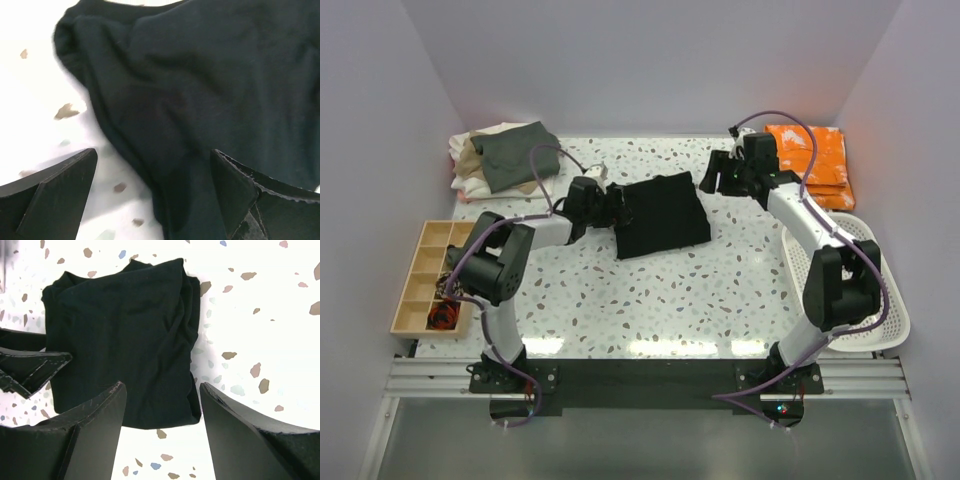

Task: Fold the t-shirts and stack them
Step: Put the neatly folded tshirt into the corner of the board with the left arm

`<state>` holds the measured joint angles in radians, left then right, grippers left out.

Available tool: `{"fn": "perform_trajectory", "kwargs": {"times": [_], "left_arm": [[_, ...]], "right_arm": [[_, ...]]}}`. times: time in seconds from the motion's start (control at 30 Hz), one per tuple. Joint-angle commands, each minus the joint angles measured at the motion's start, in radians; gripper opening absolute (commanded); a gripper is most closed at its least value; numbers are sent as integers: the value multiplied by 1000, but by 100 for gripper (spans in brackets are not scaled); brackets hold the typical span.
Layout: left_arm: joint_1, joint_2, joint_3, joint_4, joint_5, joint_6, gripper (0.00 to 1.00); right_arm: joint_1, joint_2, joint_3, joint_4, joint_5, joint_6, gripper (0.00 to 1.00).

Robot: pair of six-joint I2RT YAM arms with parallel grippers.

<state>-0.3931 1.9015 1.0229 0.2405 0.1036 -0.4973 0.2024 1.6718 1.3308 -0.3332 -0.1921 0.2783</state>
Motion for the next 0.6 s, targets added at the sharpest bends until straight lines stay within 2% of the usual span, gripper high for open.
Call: {"fn": "perform_trajectory", "kwargs": {"times": [0.0,0.17,0.33,0.37,0.43,0.47,0.5,0.57], "left_arm": [[3,77,20,117,139,-46,100],[-3,198,29,351,362,-167,100],[-20,312,118,453,423,-241,100],[-21,347,137,460,442,-259,94],[-21,379,199,467,459,-279,48],[-21,407,222,458,459,-296,19],[-21,422,274,447,462,-302,0],[-23,451,322,404,466,-299,0]], "right_arm": [[-1,-37,22,6,6,-16,65],[-4,-3,25,5,6,-19,65],[-9,35,21,3,-6,-18,65],[-8,39,21,3,-7,-18,65],[-11,45,22,3,-7,-19,65],[-9,51,21,0,-10,-19,65],[-11,52,21,2,-12,-18,65],[-11,54,18,0,-13,-19,65]]}}
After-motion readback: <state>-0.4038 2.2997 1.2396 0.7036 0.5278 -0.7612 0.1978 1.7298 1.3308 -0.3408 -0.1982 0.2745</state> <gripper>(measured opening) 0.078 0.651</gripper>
